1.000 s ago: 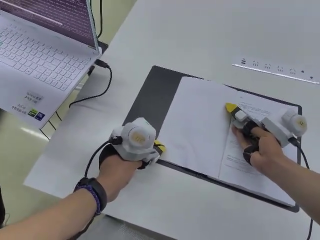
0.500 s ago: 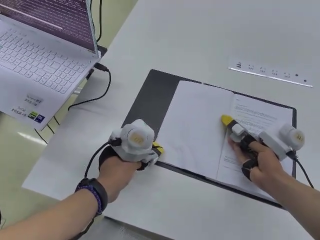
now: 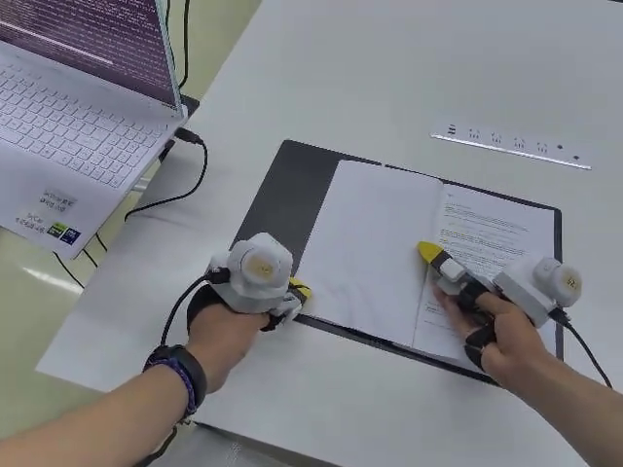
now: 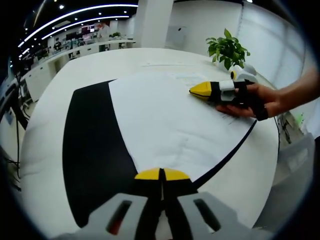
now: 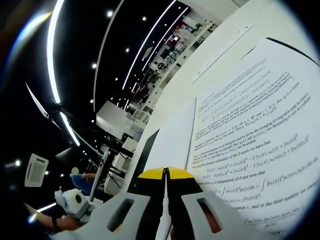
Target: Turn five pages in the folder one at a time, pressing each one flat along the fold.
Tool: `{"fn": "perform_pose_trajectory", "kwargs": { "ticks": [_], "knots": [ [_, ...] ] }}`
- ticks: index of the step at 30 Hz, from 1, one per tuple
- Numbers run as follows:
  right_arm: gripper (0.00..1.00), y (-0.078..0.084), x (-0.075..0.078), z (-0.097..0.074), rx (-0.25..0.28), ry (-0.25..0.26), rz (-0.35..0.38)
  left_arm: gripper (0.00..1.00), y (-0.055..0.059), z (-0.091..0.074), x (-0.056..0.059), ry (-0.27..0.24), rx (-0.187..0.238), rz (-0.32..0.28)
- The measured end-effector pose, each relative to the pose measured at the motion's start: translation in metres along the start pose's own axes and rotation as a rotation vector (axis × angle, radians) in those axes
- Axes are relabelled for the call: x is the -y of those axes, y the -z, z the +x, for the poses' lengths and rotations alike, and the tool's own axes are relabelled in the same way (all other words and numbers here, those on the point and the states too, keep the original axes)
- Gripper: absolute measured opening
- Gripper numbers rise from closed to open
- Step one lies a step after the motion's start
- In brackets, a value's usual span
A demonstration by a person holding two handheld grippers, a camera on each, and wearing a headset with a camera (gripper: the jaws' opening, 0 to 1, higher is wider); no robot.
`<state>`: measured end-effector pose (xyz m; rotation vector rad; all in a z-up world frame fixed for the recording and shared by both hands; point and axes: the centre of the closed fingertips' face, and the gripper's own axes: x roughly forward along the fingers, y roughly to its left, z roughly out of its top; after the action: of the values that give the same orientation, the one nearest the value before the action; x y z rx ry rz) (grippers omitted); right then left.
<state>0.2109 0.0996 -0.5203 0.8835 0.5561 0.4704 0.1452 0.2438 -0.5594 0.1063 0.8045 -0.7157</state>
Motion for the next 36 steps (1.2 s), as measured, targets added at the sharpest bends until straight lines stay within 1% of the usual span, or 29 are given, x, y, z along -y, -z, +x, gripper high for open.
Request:
{"fn": "perform_pose_trajectory", "kwargs": {
  "ticks": [6, 11, 13, 18, 22, 28, 36],
  "knots": [
    [0.00, 0.008, -0.001, -0.007, -0.014, -0.010, 0.001, 0.00, 0.000, 0.000, 0.000, 0.000, -0.001, -0.005],
    [0.00, 0.018, -0.001, -0.013, -0.040, -0.026, -0.006, 0.00, 0.000, -0.001, 0.001, -0.003, -0.005, -0.002],
    [0.00, 0.020, 0.003, -0.015, -0.046, -0.031, -0.004, 0.00, 0.000, -0.001, 0.001, -0.004, -0.006, -0.001],
    [0.00, 0.031, 0.004, -0.021, -0.094, -0.052, -0.027, 0.00, 0.000, 0.000, 0.001, -0.005, -0.020, 0.008],
    [0.00, 0.039, 0.003, -0.026, -0.117, -0.062, -0.034, 0.00, 0.000, 0.000, 0.001, -0.008, -0.024, 0.009],
    [0.00, 0.048, 0.005, -0.034, -0.141, -0.072, -0.038, 0.00, 0.000, 0.000, 0.001, -0.012, -0.027, 0.010],
    [0.00, 0.066, 0.000, -0.046, -0.181, -0.080, -0.050, 0.00, 0.000, -0.001, 0.002, -0.018, -0.026, 0.008]
  ]
}}
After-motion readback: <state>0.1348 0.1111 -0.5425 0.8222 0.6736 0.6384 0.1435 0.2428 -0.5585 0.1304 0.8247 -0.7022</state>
